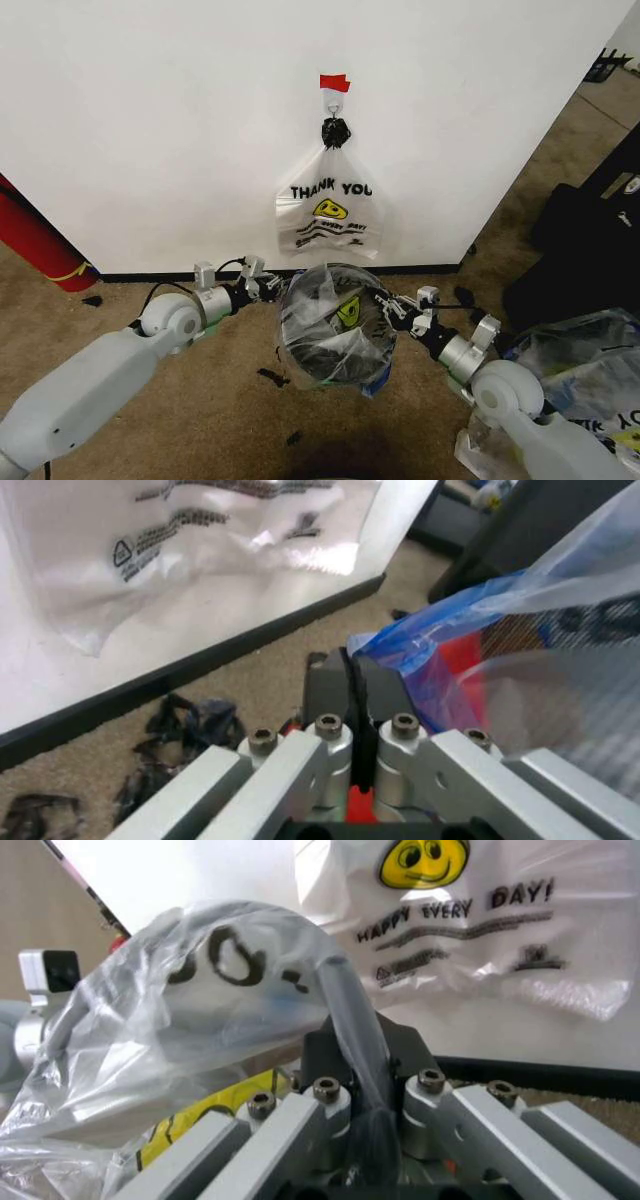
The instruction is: Pick up the garbage bag from the wall and place it over the trash bin.
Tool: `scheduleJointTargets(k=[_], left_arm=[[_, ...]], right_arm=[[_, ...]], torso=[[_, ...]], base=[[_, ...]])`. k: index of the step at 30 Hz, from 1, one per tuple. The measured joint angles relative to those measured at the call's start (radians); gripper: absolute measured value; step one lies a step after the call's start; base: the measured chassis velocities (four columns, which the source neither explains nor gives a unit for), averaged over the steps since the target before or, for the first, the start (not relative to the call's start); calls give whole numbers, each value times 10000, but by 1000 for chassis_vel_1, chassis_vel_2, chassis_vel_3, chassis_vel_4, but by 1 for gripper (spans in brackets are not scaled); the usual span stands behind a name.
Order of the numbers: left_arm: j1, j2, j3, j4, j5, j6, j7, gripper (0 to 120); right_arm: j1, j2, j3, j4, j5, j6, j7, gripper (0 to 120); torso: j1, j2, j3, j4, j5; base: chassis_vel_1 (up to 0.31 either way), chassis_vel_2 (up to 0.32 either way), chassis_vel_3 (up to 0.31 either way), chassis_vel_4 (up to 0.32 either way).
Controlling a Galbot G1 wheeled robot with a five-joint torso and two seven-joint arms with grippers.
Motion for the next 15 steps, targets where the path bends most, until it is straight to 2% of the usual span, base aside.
scheduleJointTargets(k=[4,8,11,13,15], left_arm=[[-191,11,294,108,459,-4,60,0],[-64,83,144,-92,685,57,16,1],[173,224,-334,-339,748,126,-231,15],[344,321,-723,-608,963,176,-820,23],[368,349,-788,-677,999,205,-981,25]], right_arm=[[-1,-7,-9,-10,0,0,-11,1],[2,85,-10,-63,-1,5,-11,1],[7,187,-16,-97,-1,10,14,1],[0,278,-27,-133,-1,39,38,1],[0,291,-33,-141,-2,50,39,1]], torso=[[0,0,0,0,-1],[0,0,0,1,1],[0,0,0,1,3],[0,0,0,4,-2],[0,0,0,2,-2]], base=[[0,0,0,0],[0,0,0,0],[0,0,0,0],[0,0,0,0],[0,0,0,0]])
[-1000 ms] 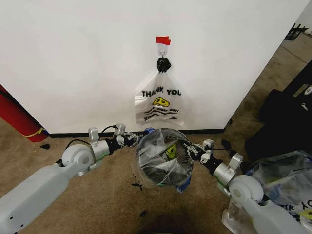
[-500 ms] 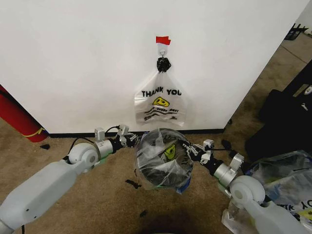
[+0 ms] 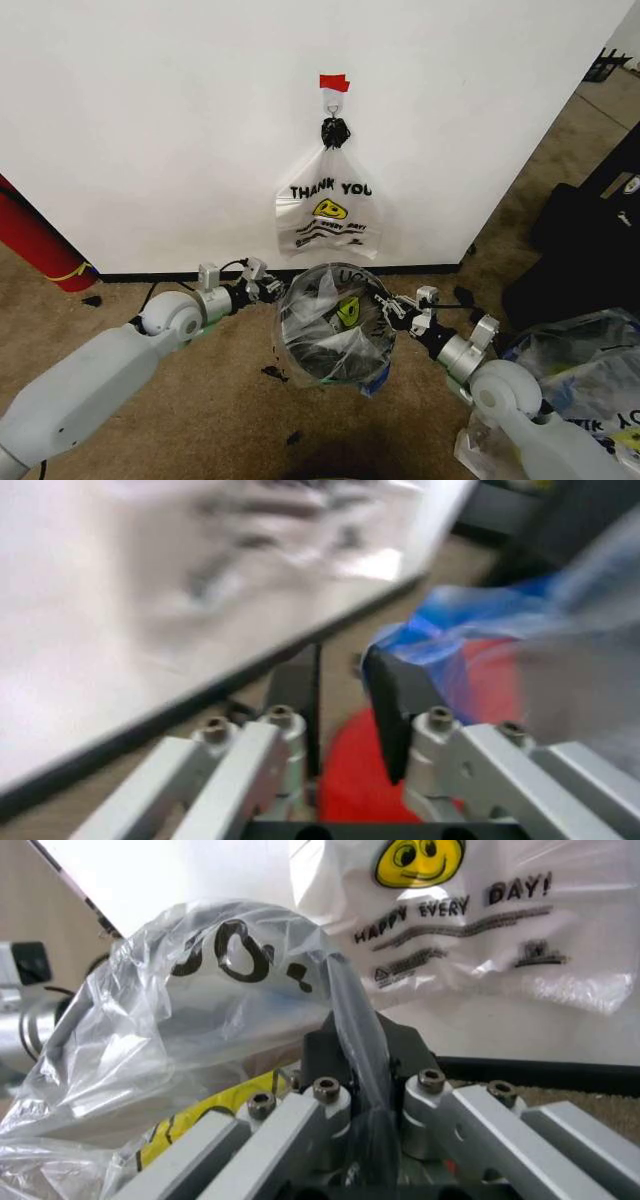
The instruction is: Pick up the garbage bag from the wall and place it over the trash bin.
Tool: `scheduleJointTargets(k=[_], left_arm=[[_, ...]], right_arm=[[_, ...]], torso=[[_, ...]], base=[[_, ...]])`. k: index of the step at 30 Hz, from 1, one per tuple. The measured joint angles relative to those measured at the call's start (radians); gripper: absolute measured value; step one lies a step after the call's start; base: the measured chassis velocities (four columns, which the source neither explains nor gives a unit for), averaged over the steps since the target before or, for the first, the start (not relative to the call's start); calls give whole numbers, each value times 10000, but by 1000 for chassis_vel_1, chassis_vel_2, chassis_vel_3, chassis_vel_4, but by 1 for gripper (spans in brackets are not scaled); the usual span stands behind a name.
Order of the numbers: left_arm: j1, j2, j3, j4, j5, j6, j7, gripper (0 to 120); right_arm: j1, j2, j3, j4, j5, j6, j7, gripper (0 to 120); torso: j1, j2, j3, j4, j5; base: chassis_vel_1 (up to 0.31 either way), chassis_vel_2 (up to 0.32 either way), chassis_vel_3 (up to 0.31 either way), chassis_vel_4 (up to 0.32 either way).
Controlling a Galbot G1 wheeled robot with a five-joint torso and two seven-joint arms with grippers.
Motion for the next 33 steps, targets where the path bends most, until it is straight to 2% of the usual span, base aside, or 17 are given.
scheduleJointTargets(k=[1,3,6,7,10,11,14,15,16,17,20,21,23,27,29,31,33], left_arm=[[80,162,-225,-335,120,191,-546,31],[160,352,-398,-592,267,372,-851,39],[355,594,-623,-835,588,635,-1062,51],[355,594,-623,-835,588,635,-1062,51],[889,817,-995,-1025,1037,869,-1220,67],[990,819,-1092,-1078,1051,872,-1317,68],[1345,860,-1557,-1473,741,858,-2045,81],[1345,860,-1557,-1473,741,858,-2045,81],[1578,931,-1890,-1904,343,778,-2397,88],[1708,991,-2063,-2178,135,689,-2549,89],[2303,1156,-2497,-3311,-378,476,-3017,78],[2303,1156,-2497,-3311,-378,476,-3017,78],[2707,1188,-2632,-4037,-515,505,-3276,69],[3338,1246,-2863,-5417,-808,865,-3431,54],[3498,1180,-2704,-6193,-1000,1298,-3805,45],[3512,1168,-2679,-6265,-1029,1353,-3873,41],[3554,1049,-2515,-6670,-1352,1703,-4469,33]], right_arm=[[-1,58,-41,-61,-27,65,1,1],[4,100,-81,-117,-58,85,-3,1],[26,177,-135,-153,-72,89,-3,1],[26,177,-135,-153,-72,89,-3,1],[24,280,-179,-121,-77,93,1,1],[20,302,-183,-95,-79,93,26,1],[-64,430,-175,38,-150,109,226,1],[-64,430,-175,38,-150,109,226,1],[-134,570,-143,108,-305,229,404,1],[-179,664,-138,163,-430,361,596,1],[-371,1023,-201,393,-918,743,1670,1],[-371,1023,-201,393,-918,743,1670,1],[-475,1171,-274,539,-1249,807,2296,1],[-670,1409,-381,792,-1962,820,3219,1],[-815,1560,-392,862,-2845,1023,3717,1],[-829,1577,-399,861,-2983,1076,3773,1],[-917,1667,-447,867,-3536,1343,4051,1]], torso=[[0,0,0,-1,1],[0,0,-1,-2,8],[0,0,0,-1,4],[0,0,0,-1,4],[0,0,0,-1,1],[0,0,0,0,0],[0,0,0,-2,-1],[0,0,0,-2,-1],[0,0,0,-1,0],[0,0,0,0,4],[0,0,-1,-2,8],[0,0,-1,-2,8],[0,0,-1,-1,-3],[-1,0,-1,3,7],[-1,0,-2,-3,3],[-1,0,-2,-3,3],[-1,1,-2,-2,4]], base=[[0,0,0,0],[0,0,0,0],[0,0,0,0],[0,0,0,0],[0,0,0,0],[0,0,0,0],[0,0,0,0],[0,0,0,0],[0,0,0,0],[0,0,0,0],[0,0,0,0],[0,0,0,0],[0,0,0,0],[0,0,0,0],[0,0,0,0],[0,0,0,0],[0,0,0,0]])
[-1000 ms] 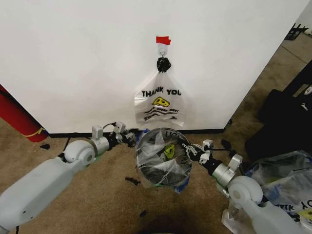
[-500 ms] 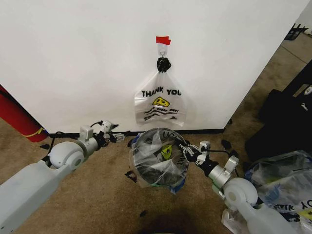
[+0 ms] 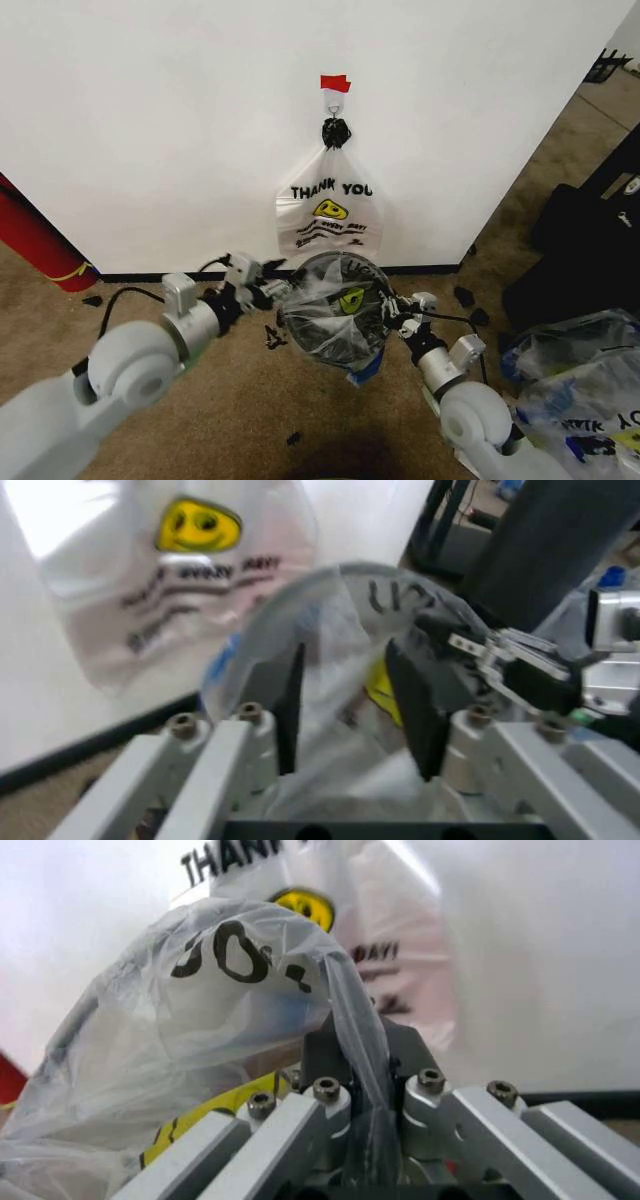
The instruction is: Pick up the garbage bag from the wall and place it over the trash bin.
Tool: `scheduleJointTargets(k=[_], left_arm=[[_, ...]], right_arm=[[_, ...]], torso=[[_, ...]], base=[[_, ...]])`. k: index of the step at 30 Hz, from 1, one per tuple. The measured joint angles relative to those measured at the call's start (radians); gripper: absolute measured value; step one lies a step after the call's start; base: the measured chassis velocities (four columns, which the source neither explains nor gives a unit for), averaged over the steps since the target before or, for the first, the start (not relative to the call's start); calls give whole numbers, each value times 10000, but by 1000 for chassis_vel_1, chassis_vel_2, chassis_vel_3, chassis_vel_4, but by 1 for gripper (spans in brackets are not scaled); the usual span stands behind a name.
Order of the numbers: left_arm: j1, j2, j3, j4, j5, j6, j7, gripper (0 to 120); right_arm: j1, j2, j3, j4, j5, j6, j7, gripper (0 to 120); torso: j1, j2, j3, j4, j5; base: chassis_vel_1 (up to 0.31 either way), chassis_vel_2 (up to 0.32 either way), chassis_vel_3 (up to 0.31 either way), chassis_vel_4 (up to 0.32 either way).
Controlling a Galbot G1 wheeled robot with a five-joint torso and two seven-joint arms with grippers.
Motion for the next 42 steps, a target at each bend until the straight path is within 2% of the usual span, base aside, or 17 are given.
scheduleJointTargets(k=[2,6,7,8,10,14,16,19,23,26,30,31,35,38,42], left_arm=[[1,-89,147,-211,-363,278,-498,23],[-11,-122,218,-335,-637,487,-834,16],[-121,-153,311,-480,-1143,834,-1383,7],[-229,-180,374,-498,-1451,980,-1606,1],[-303,-205,423,-507,-1643,1065,-1745,0],[-1211,-705,1116,-477,-3583,1788,-3056,0],[-1362,-799,1241,-428,-3752,1844,-3214,0],[-2251,-1312,1909,-43,-4400,2100,-3898,0],[-3106,-1656,2608,372,-4824,2348,-4474,0],[-3407,-1764,2962,587,-4891,2412,-4576,0],[-3976,-2099,4062,1338,-4569,2423,-4570,0],[-3976,-2099,4062,1338,-4569,2423,-4570,0],[-4634,-2671,5118,2344,-4161,2406,-4544,0],[-5002,-3075,5592,3112,-3765,2410,-4588,0],[-5268,-3303,5933,3684,-3311,2427,-4597,0]], right_arm=[[-100,75,-45,98,-209,80,146,1],[-130,89,-80,148,-363,167,159,1],[-150,105,-234,196,-602,318,173,1],[-162,114,-290,233,-640,321,213,1],[-171,122,-307,259,-659,323,236,1],[-215,179,-307,291,-867,430,303,1],[-216,182,-307,283,-884,476,297,1],[-194,210,-368,180,-1118,633,253,1],[-109,290,-392,45,-1313,666,246,1],[-69,326,-394,-3,-1330,667,250,1],[-72,351,-370,-39,-1295,694,218,1],[-72,351,-370,-39,-1295,694,218,1],[-105,363,-324,-57,-1278,698,200,1],[-94,353,-314,-99,-1278,702,198,1],[-101,337,-274,-98,-1262,706,194,1]], torso=[[0,0,0,1,-1],[0,0,0,0,-3],[0,0,0,3,1],[0,0,1,3,0],[0,0,1,3,0],[0,0,1,2,-1],[0,0,1,0,-1],[0,0,2,1,0],[1,0,2,0,2],[1,0,2,1,1],[1,0,2,3,0],[1,0,2,3,0],[1,0,2,0,1],[1,0,3,0,1],[1,-1,2,2,0]], base=[[0,0,0,0],[0,0,0,0],[0,0,0,0],[0,0,0,0],[0,0,0,0],[0,0,0,0],[0,0,0,0],[0,0,0,0],[0,0,0,0],[0,0,0,0],[0,0,0,0],[0,0,0,0],[0,0,0,0],[0,0,0,0],[0,0,0,0]])
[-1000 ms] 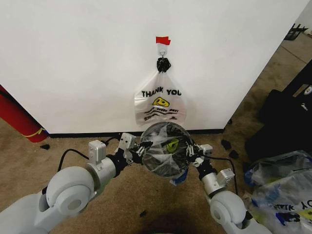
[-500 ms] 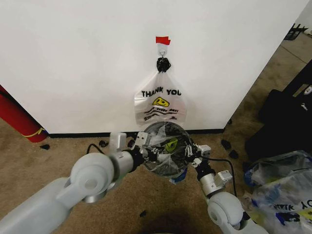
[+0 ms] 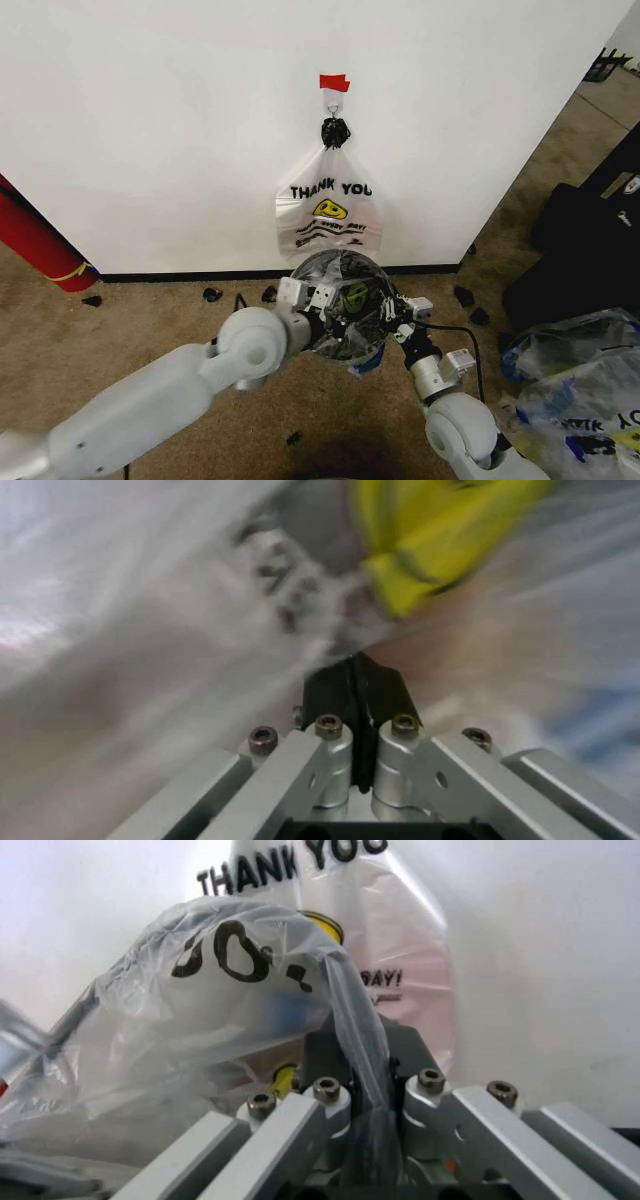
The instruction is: Pick up the garbage bag from the wall and place it over the trash bin.
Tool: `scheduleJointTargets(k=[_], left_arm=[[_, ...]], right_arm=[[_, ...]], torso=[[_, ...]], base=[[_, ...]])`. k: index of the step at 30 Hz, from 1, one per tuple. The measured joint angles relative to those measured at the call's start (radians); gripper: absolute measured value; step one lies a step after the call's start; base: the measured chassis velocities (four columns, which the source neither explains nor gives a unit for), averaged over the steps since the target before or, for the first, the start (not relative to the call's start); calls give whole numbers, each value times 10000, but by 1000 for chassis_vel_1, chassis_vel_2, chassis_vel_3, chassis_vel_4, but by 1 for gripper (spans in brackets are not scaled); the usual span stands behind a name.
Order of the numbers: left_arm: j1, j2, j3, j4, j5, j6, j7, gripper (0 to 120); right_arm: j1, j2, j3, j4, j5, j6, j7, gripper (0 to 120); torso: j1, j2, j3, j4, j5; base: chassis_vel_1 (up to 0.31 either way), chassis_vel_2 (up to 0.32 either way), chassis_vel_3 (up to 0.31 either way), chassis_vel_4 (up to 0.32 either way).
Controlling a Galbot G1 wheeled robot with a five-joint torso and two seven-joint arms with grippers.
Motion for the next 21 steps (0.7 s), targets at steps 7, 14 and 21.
scheduleJointTargets(k=[7,14,21], left_arm=[[-476,-706,659,1153,934,50,25,0],[-677,-1147,955,1880,1205,92,19,0],[-682,-1316,1018,2167,1426,48,41,0]], right_arm=[[-22,3,69,-58,21,18,-26,1],[-13,52,71,-79,66,12,-12,1],[23,157,52,-90,338,-21,56,1]], torso=[[0,0,0,-2,0],[0,0,0,1,0],[0,0,0,0,0]], base=[[0,0,0,0],[0,0,0,0],[0,0,0,0]])
